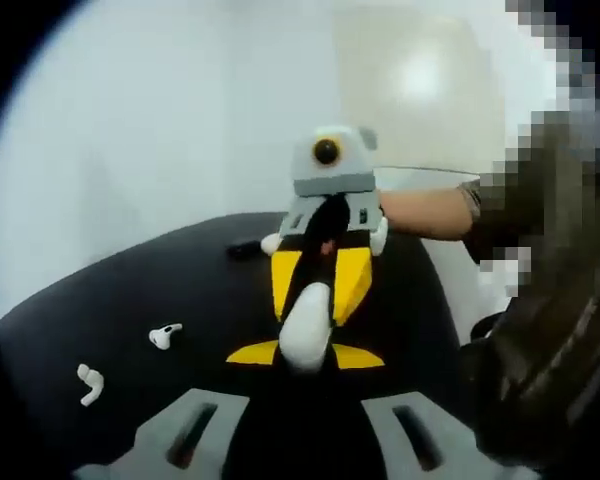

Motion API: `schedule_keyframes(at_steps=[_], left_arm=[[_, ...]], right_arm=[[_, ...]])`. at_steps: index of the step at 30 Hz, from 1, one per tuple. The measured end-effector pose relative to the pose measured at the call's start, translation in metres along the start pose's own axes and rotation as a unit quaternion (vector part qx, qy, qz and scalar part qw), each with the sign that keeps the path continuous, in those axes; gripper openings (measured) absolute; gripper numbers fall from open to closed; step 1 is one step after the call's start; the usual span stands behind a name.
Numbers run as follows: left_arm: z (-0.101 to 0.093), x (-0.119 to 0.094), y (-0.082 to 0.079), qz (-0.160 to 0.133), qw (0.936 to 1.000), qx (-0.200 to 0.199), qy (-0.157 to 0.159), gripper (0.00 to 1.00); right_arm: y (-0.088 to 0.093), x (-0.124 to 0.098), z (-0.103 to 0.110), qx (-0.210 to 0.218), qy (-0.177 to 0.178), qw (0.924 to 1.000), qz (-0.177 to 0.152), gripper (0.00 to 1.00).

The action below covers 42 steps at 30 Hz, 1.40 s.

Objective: Pick up three earphones and place each one into its charging case using tactile feedback, ensure that each earphone is properly inserted and securely positioned inside the case.

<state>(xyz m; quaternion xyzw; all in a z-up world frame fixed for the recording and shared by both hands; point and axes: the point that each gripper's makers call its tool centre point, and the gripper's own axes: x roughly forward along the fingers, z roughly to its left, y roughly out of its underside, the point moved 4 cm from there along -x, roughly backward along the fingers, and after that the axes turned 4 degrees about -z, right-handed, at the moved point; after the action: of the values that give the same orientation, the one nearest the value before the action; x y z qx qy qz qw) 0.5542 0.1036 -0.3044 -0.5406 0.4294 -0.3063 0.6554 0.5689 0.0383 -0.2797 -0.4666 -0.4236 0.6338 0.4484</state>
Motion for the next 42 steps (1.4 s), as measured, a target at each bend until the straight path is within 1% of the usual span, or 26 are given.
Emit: schedule_keyframes(at_steps=[2, 4, 5, 6, 7, 8, 9, 10, 13, 15, 17, 19, 21, 23, 25, 28, 29, 31, 32, 34, 35, 36, 37, 39, 40, 42], left_arm=[[0.004, 0.002, 0.001, 0.0, 1.0, -0.003, 0.003, 0.15], [0.007, 0.002, 0.001, -0.001, 1.0, 0.002, 0.009, 0.14], [0.007, 0.002, 0.001, -0.002, 0.9999, 0.004, 0.01, 0.13], [0.01, 0.003, 0.001, -0.002, 0.9999, 0.005, 0.009, 0.13], [0.013, 0.003, 0.002, -0.002, 1.0, 0.005, 0.007, 0.13], [0.017, 0.004, 0.002, -0.001, 1.0, 0.004, 0.006, 0.13], [0.019, 0.004, 0.002, -0.001, 1.0, 0.002, 0.006, 0.13], [0.022, 0.004, 0.003, -0.001, 1.0, 0.005, 0.009, 0.13], [0.039, 0.006, 0.004, -0.002, 0.9999, 0.003, 0.012, 0.13], [0.045, 0.006, 0.004, -0.002, 0.9999, -0.001, 0.012, 0.13], [0.049, 0.007, 0.005, -0.001, 0.9999, -0.007, 0.01, 0.13], [0.052, 0.007, 0.006, -0.001, 0.9999, -0.01, 0.011, 0.13], [0.05, 0.007, 0.006, -0.001, 0.9998, -0.013, 0.012, 0.13], [0.047, 0.007, 0.006, -0.001, 0.9998, -0.014, 0.011, 0.13], [0.046, 0.006, 0.006, -0.001, 0.9998, -0.018, 0.011, 0.13], [0.044, 0.006, 0.006, -0.001, 0.9997, -0.023, 0.011, 0.13], [0.044, 0.006, 0.006, -0.001, 0.9996, -0.025, 0.01, 0.13], [0.042, 0.006, 0.006, -0.001, 0.9996, -0.027, 0.009, 0.13], [0.042, 0.006, 0.006, -0.001, 0.9996, -0.027, 0.008, 0.13], [0.043, 0.006, 0.006, -0.001, 0.9997, -0.023, 0.005, 0.13], [0.031, 0.006, 0.004, -0.002, 0.9998, -0.019, 0.003, 0.13], [-0.002, 0.004, -0.001, -0.004, 0.9999, -0.016, 0.003, 0.13], [-0.01, 0.004, -0.002, -0.004, 0.9999, -0.017, 0.003, 0.13], [-0.004, 0.0, 0.001, -0.006, 0.9998, -0.02, 0.002, 0.13], [-0.012, 0.003, -0.002, -0.006, 0.9998, -0.021, 0.001, 0.13], [-0.014, 0.003, -0.004, -0.009, 0.9998, -0.02, -0.001, 0.13]], right_arm=[[-0.002, 0.0, -0.001, 0.084, -0.007, 0.9964, -0.01, 0.17], [-0.006, 0.0, -0.002, 0.16, -0.023, 0.9863, -0.033, 0.17], [-0.007, -0.001, -0.005, 0.203, -0.024, 0.9781, -0.042, 0.18], [-0.006, -0.001, -0.008, 0.23, -0.03, 0.9717, -0.043, 0.18], [-0.006, -0.001, -0.012, 0.234, -0.031, 0.9705, -0.048, 0.18], [-0.006, -0.002, -0.014, 0.22, -0.029, 0.9736, -0.055, 0.18], [-0.012, -0.002, -0.016, 0.191, -0.02, 0.9779, -0.084, 0.18], [-0.016, -0.004, -0.02, 0.183, -0.005, 0.9775, -0.105, 0.15], [-0.015, -0.008, -0.029, 0.159, 0.034, 0.983, -0.085, 0.09], [-0.023, -0.008, -0.032, 0.126, 0.046, 0.986, -0.099, 0.1], [-0.039, -0.012, -0.035, 0.115, 0.057, 0.9825, -0.135, 0.12], [-0.06, -0.021, -0.05, 0.109, 0.084, 0.9743, -0.179, 0.18], [-0.076, -0.028, -0.065, 0.078, 0.122, 0.9711, -0.19, 0.18], [-0.083, -0.029, -0.075, 0.054, 0.15, 0.972, -0.173, 0.18], [-0.082, -0.024, -0.081, 0.043, 0.164, 0.9762, -0.135, 0.18], [-0.074, -0.008, -0.095, -0.015, 0.191, 0.9806, -0.039, 0.18], [-0.069, -0.001, -0.095, -0.033, 0.181, 0.983, -0.007, 0.18], [-0.059, 0.01, -0.093, -0.031, 0.162, 0.9851, 0.05, 0.18], [-0.055, 0.014, -0.093, -0.036, 0.156, 0.9847, 0.067, 0.18], [-0.045, 0.021, -0.096, -0.043, 0.163, 0.9821, 0.084, 0.16], [-0.038, 0.022, -0.096, -0.046, 0.159, 0.9814, 0.098, 0.16], [-0.032, 0.024, -0.096, -0.048, 0.156, 0.9804, 0.111, 0.16], [-0.026, 0.024, -0.096, -0.053, 0.152, 0.9792, 0.124, 0.16], [-0.016, 0.026, -0.095, -0.078, 0.143, 0.9746, 0.154, 0.16], [-0.013, 0.026, -0.096, -0.092, 0.146, 0.9712, 0.164, 0.17], [-0.011, 0.029, -0.101, -0.107, 0.162, 0.9668, 0.166, 0.17]])
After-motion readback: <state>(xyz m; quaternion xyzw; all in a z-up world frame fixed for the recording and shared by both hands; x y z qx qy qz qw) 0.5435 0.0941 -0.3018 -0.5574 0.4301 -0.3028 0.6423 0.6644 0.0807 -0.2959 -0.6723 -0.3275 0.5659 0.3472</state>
